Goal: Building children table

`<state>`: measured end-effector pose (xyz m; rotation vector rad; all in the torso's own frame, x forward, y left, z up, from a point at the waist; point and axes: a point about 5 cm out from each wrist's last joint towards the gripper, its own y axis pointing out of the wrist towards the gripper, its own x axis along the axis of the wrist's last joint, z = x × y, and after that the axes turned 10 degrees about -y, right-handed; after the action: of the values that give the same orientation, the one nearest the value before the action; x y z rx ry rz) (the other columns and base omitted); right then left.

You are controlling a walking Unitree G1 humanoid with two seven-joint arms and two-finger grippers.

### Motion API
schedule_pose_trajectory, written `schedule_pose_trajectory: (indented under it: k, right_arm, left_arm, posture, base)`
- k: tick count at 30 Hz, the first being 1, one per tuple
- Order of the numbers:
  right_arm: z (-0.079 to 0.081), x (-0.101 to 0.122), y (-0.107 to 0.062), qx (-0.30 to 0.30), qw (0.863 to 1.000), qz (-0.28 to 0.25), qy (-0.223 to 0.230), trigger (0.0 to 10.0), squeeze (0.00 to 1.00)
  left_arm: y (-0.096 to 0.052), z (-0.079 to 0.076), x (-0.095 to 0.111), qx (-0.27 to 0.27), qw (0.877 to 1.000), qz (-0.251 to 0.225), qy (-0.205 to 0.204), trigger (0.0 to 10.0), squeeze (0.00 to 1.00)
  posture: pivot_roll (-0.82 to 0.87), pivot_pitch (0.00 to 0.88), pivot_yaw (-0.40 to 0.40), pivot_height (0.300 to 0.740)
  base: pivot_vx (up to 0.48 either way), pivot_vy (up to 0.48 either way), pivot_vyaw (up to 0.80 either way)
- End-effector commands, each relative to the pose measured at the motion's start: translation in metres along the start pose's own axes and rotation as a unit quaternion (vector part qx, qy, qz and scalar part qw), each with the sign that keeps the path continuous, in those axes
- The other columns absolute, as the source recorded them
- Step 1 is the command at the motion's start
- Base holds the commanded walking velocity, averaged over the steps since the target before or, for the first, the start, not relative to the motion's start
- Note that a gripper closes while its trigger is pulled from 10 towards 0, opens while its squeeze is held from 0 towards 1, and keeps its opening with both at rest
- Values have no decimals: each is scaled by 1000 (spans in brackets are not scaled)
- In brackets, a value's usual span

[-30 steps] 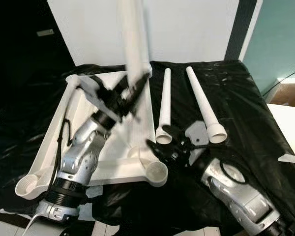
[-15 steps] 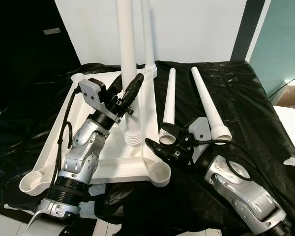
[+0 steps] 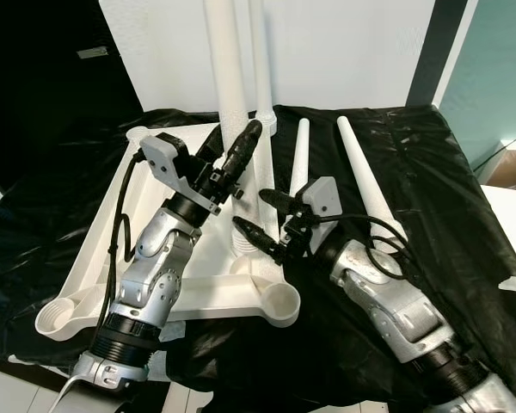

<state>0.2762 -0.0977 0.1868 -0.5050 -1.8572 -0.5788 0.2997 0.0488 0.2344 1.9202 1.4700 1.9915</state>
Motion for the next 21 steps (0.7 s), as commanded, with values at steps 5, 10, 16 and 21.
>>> schedule_pose_trajectory:
  k: [5, 10, 16, 21]
  right_arm:
    - [10, -14, 22, 18, 1000, 18, -1, 10000, 0]
    - [12, -14, 27, 23, 1000, 15, -2, 4706, 0]
    - [9, -11, 31, 4, 1000, 7, -8, 0, 0]
    - [3, -13, 33, -44, 996, 26, -80, 0, 0]
  left_arm:
    - [2, -14, 10, -61, 998, -16, -14, 0, 0]
    - [3, -15, 12, -58, 998, -21, -21, 0, 0]
    - [3, -12, 12, -44, 999, -13, -27, 10000, 1000]
    - [5, -5, 14, -11, 999, -21, -26, 10000, 1000]
  posture:
    - [4, 0, 81, 740]
    - [10, 0, 80, 740]
    - [11, 0, 83, 740]
    - [3, 0, 87, 740]
  base:
    - [0, 0, 0]
    - [0, 0, 0]
    - [0, 0, 0]
    - [0, 0, 0]
